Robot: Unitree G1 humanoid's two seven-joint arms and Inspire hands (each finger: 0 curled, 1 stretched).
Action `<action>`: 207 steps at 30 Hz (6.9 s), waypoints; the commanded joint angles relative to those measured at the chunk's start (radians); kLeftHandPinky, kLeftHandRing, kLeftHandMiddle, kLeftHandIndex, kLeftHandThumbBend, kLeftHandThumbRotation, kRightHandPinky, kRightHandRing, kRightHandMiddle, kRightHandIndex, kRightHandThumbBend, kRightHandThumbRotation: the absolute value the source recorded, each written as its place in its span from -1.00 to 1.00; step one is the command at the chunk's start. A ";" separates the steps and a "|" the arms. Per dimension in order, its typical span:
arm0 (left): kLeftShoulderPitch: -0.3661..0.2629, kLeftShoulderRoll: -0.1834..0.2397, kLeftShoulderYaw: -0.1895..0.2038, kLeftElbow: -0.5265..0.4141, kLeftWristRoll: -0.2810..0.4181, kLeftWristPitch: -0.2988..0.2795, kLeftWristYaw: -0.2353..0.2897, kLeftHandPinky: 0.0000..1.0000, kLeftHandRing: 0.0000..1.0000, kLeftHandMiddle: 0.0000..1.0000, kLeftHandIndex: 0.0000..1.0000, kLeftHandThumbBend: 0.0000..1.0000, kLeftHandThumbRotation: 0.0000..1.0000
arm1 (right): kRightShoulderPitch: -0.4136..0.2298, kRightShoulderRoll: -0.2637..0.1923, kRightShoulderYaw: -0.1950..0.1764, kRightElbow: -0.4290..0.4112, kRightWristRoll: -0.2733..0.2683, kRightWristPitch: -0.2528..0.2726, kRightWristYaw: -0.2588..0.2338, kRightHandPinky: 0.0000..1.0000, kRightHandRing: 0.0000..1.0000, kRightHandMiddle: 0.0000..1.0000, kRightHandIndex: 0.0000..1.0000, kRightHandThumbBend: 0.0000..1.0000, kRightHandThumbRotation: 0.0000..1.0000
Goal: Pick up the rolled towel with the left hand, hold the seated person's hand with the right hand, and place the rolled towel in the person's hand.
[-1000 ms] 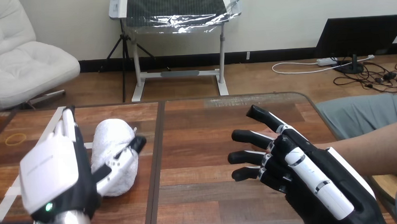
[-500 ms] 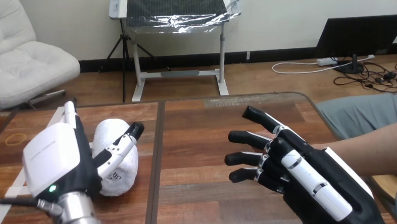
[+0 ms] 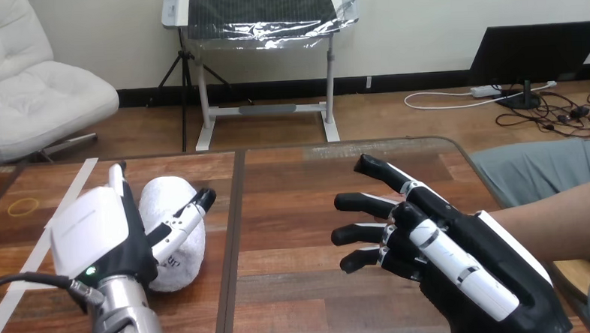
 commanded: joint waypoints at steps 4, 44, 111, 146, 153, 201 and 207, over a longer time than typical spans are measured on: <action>-0.141 0.036 -0.007 0.135 -0.018 0.022 0.007 0.49 0.62 0.74 0.91 0.62 1.00 | -0.064 -0.005 -0.016 -0.042 0.012 0.001 -0.010 0.14 0.39 0.60 0.85 -0.53 -0.08; -0.471 0.143 -0.124 0.734 -0.208 -0.023 0.089 -0.54 -0.42 -0.23 0.60 0.68 0.92 | -0.093 0.003 -0.077 0.007 0.072 -0.004 0.026 0.17 0.38 0.57 0.80 -0.53 -0.03; -0.387 0.182 -0.137 0.729 -0.369 -0.164 0.329 -0.75 -0.61 -0.40 -0.05 0.44 -1.00 | -0.088 -0.003 -0.051 -0.024 0.035 0.050 -0.005 0.13 0.42 0.62 0.86 -0.80 -0.58; -0.344 0.219 -0.133 0.665 -0.394 -0.205 0.311 -0.61 -0.47 -0.26 0.00 0.40 -0.96 | -0.064 -0.005 -0.047 -0.031 0.039 0.057 -0.003 0.20 0.44 0.61 0.84 -0.78 -0.71; -0.331 0.226 -0.138 0.604 -0.386 -0.171 0.257 -0.61 -0.48 -0.26 0.05 0.39 -0.85 | -0.068 -0.012 -0.049 -0.031 0.044 0.056 0.009 0.19 0.45 0.63 0.85 -0.79 -0.72; -0.094 0.550 -0.226 0.129 -0.303 -0.454 -0.091 0.47 0.49 0.50 0.55 0.25 -0.31 | -0.073 -0.011 -0.040 -0.036 0.037 0.074 0.009 0.15 0.45 0.63 0.88 -0.81 -0.70; -0.015 0.587 -0.171 0.053 -0.415 -0.637 -0.063 0.52 0.48 0.47 0.49 0.20 -0.31 | -0.068 -0.010 -0.047 -0.040 0.046 0.080 0.005 0.15 0.45 0.63 0.87 -0.80 -0.70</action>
